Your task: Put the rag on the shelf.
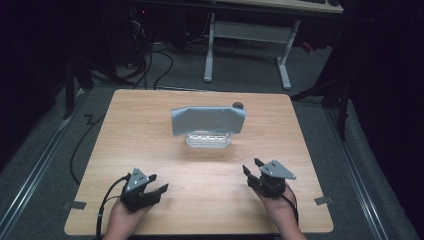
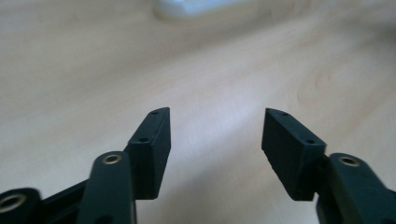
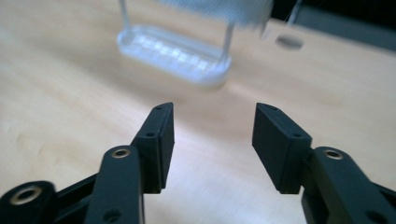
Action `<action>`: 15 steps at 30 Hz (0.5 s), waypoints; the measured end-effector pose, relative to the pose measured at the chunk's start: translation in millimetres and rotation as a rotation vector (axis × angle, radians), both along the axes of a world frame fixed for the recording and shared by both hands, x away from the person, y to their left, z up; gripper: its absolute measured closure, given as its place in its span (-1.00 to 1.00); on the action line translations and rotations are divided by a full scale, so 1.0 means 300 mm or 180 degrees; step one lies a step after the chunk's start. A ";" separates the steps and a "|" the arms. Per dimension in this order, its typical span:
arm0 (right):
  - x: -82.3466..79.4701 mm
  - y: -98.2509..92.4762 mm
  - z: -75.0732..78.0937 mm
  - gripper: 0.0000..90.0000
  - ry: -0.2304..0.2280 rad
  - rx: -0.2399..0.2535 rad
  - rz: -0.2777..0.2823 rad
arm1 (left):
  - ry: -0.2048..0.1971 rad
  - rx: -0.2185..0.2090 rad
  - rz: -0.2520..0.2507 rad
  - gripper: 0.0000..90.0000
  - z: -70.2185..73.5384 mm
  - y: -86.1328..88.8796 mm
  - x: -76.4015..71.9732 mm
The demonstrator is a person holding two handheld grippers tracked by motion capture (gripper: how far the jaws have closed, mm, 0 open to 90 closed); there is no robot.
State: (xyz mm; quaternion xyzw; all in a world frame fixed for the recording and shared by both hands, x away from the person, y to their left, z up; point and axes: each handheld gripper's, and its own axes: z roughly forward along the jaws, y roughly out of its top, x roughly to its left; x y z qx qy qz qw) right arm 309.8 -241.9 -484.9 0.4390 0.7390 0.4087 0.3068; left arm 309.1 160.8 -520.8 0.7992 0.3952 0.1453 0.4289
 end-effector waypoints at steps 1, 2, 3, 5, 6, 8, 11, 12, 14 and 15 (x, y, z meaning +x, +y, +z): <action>-0.014 0.003 -0.019 0.05 0.0030 -0.0009 0.0004 | 0.0110 0.0014 -0.0020 0.03 0.002 0.002 -0.007; -0.014 0.003 -0.019 0.05 0.0030 -0.0009 0.0004 | 0.0110 0.0014 -0.0020 -0.04 0.002 0.002 -0.007; -0.037 0.004 -0.045 0.04 0.0030 -0.0014 -0.0011 | 0.0066 -0.0014 -0.0037 -0.04 0.005 0.003 -0.018; -0.079 -0.003 -0.077 0.02 0.0155 -0.0005 0.0016 | 0.0046 0.0011 -0.0023 -0.07 0.001 0.005 -0.025; -0.086 -0.007 -0.062 0.02 0.0046 -0.0094 0.0065 | 0.0070 -0.0026 -0.0021 -0.08 -0.004 0.006 -0.021; -0.083 -0.012 -0.057 0.01 0.0001 -0.0138 0.0044 | 0.0137 -0.0120 -0.0005 -0.08 -0.013 0.008 -0.010; -0.061 -0.023 -0.070 0.00 0.0140 0.0023 0.0011 | 0.0121 -0.0102 0.0032 -0.09 -0.017 0.009 0.000; -0.059 -0.023 -0.074 0.00 0.0152 0.0015 0.0022 | 0.0127 -0.0102 0.0028 -0.09 -0.018 0.010 0.000; -0.060 -0.026 -0.081 0.00 0.0176 0.0009 0.0021 | 0.0122 -0.0085 0.0035 -0.09 -0.019 0.014 -0.002; -0.060 -0.026 -0.081 0.00 0.0176 0.0009 0.0021 | 0.0122 -0.0085 0.0035 -0.09 -0.019 0.014 -0.002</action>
